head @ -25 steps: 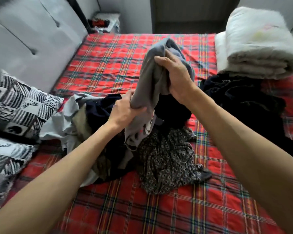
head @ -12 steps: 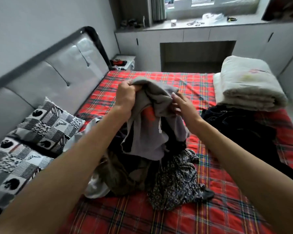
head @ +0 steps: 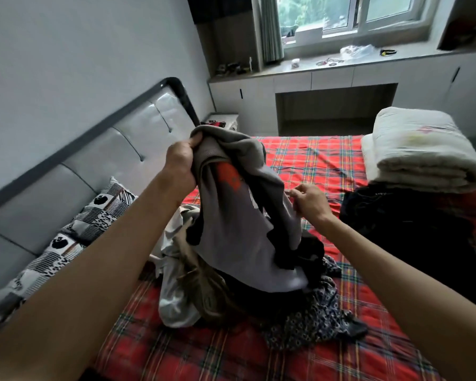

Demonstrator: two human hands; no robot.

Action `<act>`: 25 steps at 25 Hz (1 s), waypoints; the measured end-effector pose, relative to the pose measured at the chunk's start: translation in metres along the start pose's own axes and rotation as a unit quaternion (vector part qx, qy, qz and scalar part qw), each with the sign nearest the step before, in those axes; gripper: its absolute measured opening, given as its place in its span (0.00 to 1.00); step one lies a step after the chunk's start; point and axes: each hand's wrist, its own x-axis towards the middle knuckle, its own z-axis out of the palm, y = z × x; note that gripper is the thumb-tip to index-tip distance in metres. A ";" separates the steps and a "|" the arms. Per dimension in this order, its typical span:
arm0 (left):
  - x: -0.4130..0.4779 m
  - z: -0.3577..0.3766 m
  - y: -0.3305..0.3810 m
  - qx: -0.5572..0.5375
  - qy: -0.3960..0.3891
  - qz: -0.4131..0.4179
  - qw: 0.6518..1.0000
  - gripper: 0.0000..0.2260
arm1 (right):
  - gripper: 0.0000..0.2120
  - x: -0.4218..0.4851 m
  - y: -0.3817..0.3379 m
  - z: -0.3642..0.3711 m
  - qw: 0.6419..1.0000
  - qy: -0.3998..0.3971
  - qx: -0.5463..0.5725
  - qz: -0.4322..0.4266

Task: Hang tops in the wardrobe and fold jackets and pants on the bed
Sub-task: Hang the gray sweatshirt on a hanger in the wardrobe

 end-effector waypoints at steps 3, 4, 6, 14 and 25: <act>-0.003 0.002 0.024 -0.044 0.000 0.021 0.999 0.17 | 0.07 -0.036 -0.004 0.006 0.994 -0.101 -0.022 -0.032; -0.007 0.005 0.031 -0.058 -0.002 0.028 0.998 0.18 | 0.09 -0.047 -0.006 0.013 0.987 -0.147 -0.033 -0.056; -0.014 0.004 0.045 -0.080 -0.021 0.033 0.996 0.20 | 0.30 -0.057 -0.014 0.026 0.983 -0.153 0.018 -0.100; -0.071 -0.050 0.105 -0.015 -0.087 0.047 0.995 0.18 | 0.48 -0.038 -0.141 0.032 0.979 -0.069 0.073 -0.180; -0.182 -0.255 0.148 0.006 0.044 0.052 0.998 0.08 | 0.17 -0.165 -0.315 0.171 0.895 -0.039 0.168 -0.411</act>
